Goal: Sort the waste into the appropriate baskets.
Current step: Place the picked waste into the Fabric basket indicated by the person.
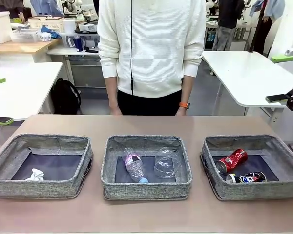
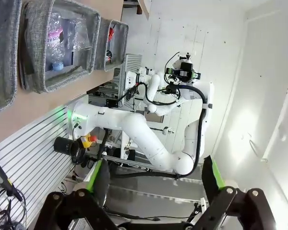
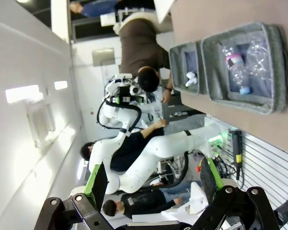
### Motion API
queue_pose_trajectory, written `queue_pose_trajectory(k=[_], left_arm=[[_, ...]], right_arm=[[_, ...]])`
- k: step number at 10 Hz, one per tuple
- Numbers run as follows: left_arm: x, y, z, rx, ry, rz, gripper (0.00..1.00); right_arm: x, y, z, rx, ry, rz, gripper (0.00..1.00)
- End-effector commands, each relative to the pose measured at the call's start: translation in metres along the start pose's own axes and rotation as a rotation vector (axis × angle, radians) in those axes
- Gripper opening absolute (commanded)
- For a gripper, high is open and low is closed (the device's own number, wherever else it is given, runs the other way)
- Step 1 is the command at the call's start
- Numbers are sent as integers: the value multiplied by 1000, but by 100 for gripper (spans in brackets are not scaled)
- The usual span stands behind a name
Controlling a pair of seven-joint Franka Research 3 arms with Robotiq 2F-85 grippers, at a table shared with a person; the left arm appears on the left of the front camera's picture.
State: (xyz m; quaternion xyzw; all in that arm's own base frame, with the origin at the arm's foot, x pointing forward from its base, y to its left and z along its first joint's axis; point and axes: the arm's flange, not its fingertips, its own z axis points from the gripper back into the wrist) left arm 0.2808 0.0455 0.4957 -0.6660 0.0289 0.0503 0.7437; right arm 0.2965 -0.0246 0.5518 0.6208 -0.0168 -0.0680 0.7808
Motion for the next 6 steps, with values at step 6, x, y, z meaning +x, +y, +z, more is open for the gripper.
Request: queue_pose_trajectory(k=[6], left_arm=[[-3,-4,-1,-3,6,6,100]], right_arm=[[3,2,-3,21,-14,3,100]])
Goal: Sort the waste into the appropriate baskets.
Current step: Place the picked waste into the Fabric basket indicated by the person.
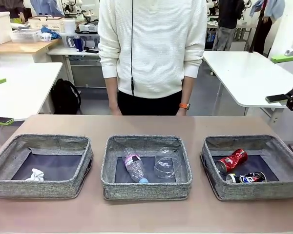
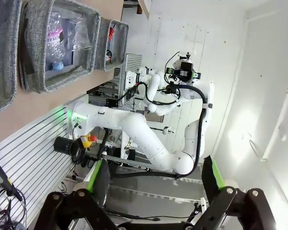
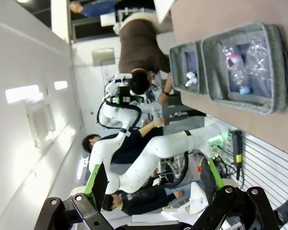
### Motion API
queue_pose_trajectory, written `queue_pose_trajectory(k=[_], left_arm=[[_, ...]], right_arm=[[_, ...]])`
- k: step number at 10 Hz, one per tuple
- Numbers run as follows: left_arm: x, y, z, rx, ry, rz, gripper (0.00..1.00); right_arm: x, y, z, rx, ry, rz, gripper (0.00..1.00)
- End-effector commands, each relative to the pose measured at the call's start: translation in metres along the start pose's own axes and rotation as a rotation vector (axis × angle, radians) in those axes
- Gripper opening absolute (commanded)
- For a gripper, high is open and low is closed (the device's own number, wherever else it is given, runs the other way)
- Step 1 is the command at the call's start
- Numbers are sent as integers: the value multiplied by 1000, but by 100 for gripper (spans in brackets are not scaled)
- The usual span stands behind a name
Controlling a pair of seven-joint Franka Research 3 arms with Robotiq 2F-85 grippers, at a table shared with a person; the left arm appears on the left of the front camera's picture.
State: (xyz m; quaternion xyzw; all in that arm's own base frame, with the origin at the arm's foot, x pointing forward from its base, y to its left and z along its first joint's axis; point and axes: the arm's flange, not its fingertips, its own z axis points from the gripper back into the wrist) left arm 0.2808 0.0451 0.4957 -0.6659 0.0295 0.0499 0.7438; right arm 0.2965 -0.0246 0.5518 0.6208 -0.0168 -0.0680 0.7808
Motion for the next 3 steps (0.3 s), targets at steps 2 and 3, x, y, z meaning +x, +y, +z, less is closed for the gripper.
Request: queue_pose_trajectory(k=[2,3], left_arm=[[-3,-4,0,-4,4,6,100],[-3,-4,0,-4,4,6,100]], right_arm=[[3,2,-3,21,-14,3,100],[3,2,-3,21,-14,3,100]])
